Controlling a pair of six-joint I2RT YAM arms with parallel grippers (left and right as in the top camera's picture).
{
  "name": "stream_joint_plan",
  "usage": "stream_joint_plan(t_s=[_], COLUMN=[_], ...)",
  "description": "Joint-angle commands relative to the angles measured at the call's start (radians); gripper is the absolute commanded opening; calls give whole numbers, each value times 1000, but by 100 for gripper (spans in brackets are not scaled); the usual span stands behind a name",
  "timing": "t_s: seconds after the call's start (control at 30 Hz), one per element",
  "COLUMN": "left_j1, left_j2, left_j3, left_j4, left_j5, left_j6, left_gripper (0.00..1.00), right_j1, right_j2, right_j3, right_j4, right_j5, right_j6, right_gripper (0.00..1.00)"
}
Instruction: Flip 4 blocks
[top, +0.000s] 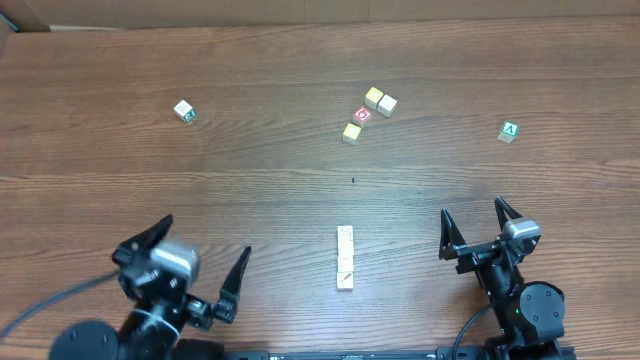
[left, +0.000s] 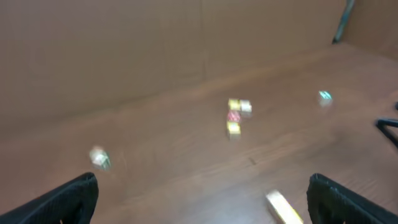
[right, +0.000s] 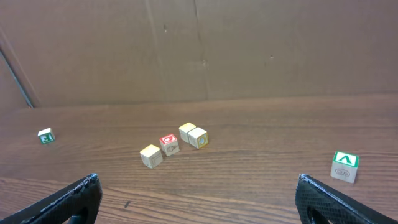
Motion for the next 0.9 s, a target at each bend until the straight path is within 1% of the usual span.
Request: stream_joint_plan(t_s=[0.0, 0.17, 0.2, 0.3, 0.4, 0.47, 0.53, 0.63, 0.8, 0.87], left_j1=[4, 27, 33, 40, 40, 40, 40, 40, 40, 40], left_j2=[-152, -352, -354, -352, -357, -357, -357, -357, -356, -357], left_j3=[-180, -483, -552, -672, -778, -836, -887, -943, -995, -995], left_j4=[109, 349, 426, 572, 708, 776, 815, 821, 808, 806], left_j5=[-9, -9, -8, -8, -16, -44, -90, -138, -153, -169], left_j6=[138, 140, 126, 85, 75, 45, -6, -72, -124, -118], left_gripper=[100, 100, 100, 100, 100, 100, 100, 100, 100, 100], right_j1=[-5, -5, -5, -5, -5, -5, -5, -5, -5, -5], right_j2=[-11, -11, -11, -11, -11, -11, -11, -11, -11, -11], right_j3=[-10, -10, -10, -10, -10, -10, -10, -10, -10, -10], right_j4=[8, 8, 8, 8, 8, 8, 8, 8, 8, 8], right_j5=[2, 2, 2, 2, 2, 2, 2, 2, 2, 2], right_j6=[0, 0, 0, 0, 0, 0, 0, 0, 0, 0], right_gripper=[100, 100, 100, 100, 100, 100, 100, 100, 100, 100])
